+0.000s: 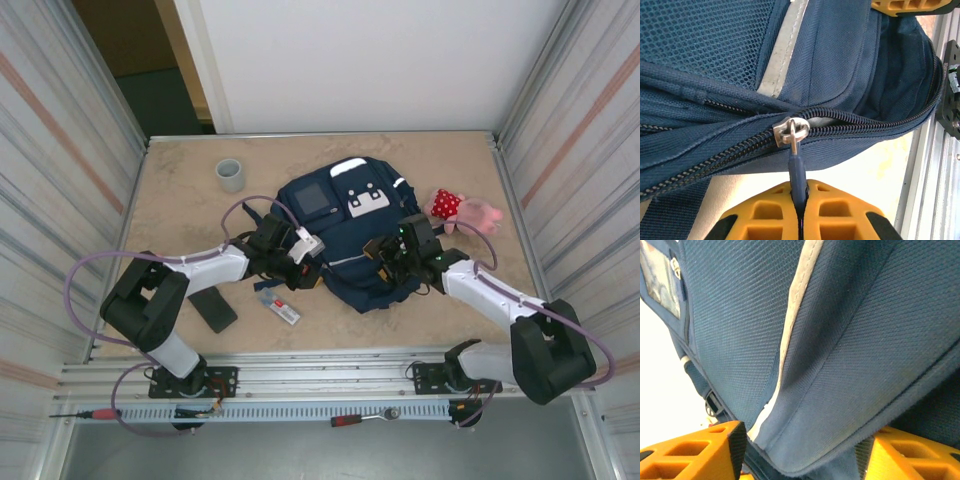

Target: Pack the student bag

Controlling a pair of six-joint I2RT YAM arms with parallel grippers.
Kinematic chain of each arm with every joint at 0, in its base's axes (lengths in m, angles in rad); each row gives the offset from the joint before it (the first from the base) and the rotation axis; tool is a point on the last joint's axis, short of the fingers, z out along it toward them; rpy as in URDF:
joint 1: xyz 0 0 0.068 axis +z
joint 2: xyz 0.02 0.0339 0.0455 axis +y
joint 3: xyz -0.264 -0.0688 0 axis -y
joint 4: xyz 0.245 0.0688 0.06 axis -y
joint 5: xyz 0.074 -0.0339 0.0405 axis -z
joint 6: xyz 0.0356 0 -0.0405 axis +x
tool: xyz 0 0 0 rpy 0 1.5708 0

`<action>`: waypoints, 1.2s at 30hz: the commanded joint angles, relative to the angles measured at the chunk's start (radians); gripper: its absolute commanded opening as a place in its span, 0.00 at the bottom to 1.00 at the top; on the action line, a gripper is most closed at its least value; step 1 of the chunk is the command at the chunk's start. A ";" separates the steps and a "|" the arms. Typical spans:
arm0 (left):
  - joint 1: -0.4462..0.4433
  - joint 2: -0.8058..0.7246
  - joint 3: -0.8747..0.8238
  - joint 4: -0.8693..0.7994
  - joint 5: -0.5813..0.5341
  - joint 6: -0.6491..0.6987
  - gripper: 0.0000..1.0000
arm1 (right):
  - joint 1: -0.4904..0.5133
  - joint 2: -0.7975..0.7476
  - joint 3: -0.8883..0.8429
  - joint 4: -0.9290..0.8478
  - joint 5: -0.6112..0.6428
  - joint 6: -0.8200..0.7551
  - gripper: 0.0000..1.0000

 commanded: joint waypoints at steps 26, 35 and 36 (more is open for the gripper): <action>-0.053 -0.034 0.042 -0.035 0.056 0.094 0.00 | 0.019 -0.044 0.081 0.188 0.137 -0.052 0.00; -0.063 -0.019 0.082 -0.017 0.069 0.061 0.00 | 0.026 -0.041 0.145 0.238 0.117 -0.068 0.00; -0.070 -0.023 0.088 -0.013 0.080 0.062 0.00 | 0.027 -0.036 0.148 0.240 0.117 -0.070 0.00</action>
